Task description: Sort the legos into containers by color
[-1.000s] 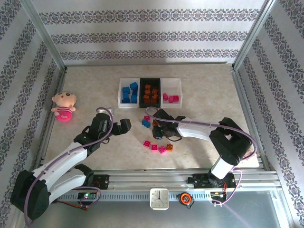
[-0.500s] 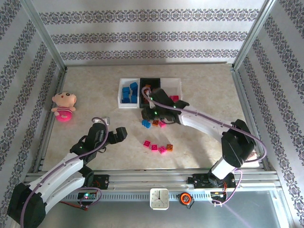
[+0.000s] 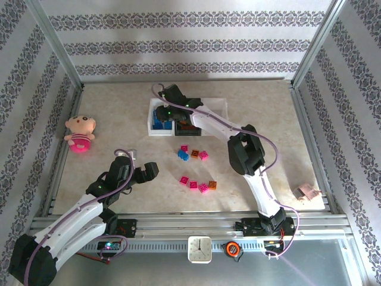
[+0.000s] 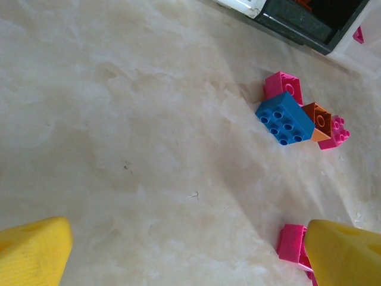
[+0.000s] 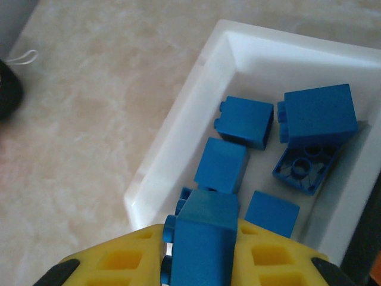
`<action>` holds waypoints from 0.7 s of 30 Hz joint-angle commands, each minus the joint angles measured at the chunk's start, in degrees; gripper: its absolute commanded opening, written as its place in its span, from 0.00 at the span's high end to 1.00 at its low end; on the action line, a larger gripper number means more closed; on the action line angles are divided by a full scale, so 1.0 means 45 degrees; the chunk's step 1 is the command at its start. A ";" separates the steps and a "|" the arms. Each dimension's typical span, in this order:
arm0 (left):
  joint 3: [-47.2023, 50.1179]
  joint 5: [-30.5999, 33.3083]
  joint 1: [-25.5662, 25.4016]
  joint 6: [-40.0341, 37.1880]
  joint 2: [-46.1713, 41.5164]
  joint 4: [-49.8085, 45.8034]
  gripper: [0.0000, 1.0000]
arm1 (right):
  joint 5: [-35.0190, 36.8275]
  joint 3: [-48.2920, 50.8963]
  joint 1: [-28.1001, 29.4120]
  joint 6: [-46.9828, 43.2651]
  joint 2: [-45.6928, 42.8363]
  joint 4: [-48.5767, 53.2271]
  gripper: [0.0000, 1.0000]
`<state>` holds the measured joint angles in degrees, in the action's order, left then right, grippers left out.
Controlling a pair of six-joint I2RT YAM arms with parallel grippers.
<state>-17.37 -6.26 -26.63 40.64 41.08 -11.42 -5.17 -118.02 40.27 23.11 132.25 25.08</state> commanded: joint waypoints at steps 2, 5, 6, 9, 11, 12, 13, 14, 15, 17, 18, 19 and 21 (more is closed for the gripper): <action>0.0168 -0.0434 -0.0118 -0.0041 -0.0166 -0.0494 0.00 | 0.1087 -0.2130 -0.0020 -0.0160 0.1045 0.1338 0.65; 0.0111 -0.0586 -0.0119 -0.0167 -0.0165 -0.0511 0.00 | 0.1149 -0.2824 -0.0062 -0.0143 0.1410 0.1525 0.50; 0.0076 -0.0627 -0.0136 -0.0182 -0.0145 -0.0508 0.00 | 0.1103 -0.2927 -0.0082 -0.0155 0.1398 0.1534 0.47; -0.0075 -0.0796 -0.0116 -0.0295 -0.0028 -0.0434 0.00 | 0.1066 -0.2775 -0.0131 -0.0188 0.0908 0.1515 0.42; -0.0263 -0.1022 -0.0119 -0.0476 0.0245 -0.0272 0.00 | 0.1069 -0.1968 -0.0126 -0.0278 0.0099 0.1333 0.41; -0.0348 -0.1157 -0.0136 -0.0552 0.0436 -0.0173 0.00 | 0.1071 -0.1408 -0.0121 -0.0283 -0.0342 0.1117 0.41; -0.0530 -0.1307 -0.0155 -0.0648 0.0723 -0.0070 0.00 | 0.1044 -0.0482 -0.0132 -0.0274 -0.1031 0.0722 0.40; -0.0705 -0.1490 -0.0165 -0.0788 0.1095 0.0055 0.00 | 0.0988 0.0538 -0.0143 -0.0263 -0.1726 0.0254 0.40; -0.0854 -0.1569 -0.0248 -0.0900 0.1458 0.0164 0.00 | 0.0952 0.1482 -0.0150 -0.0234 -0.2371 -0.0186 0.40; -0.1271 -0.1614 -0.0572 -0.1172 0.2381 0.0523 0.00 | 0.0894 0.3590 -0.0198 -0.0139 -0.3785 -0.0995 0.39; -0.1460 -0.1573 -0.0783 -0.1325 0.2779 0.0697 0.00 | 0.0912 0.4431 -0.0250 -0.0061 -0.4354 -0.1264 0.38; -0.1710 -0.1480 -0.1089 -0.1476 0.3308 0.0865 0.00 | 0.0853 0.5360 -0.0305 0.0023 -0.4982 -0.1523 0.38; -0.2308 -0.1109 -0.1766 -0.1979 0.4339 0.1099 0.00 | 0.0776 0.7008 -0.0469 0.0249 -0.6061 -0.1921 0.37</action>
<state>-24.05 -11.70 -31.48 36.16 56.90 -10.26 -1.78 -92.97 39.48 22.72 110.78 21.52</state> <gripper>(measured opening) 0.997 0.625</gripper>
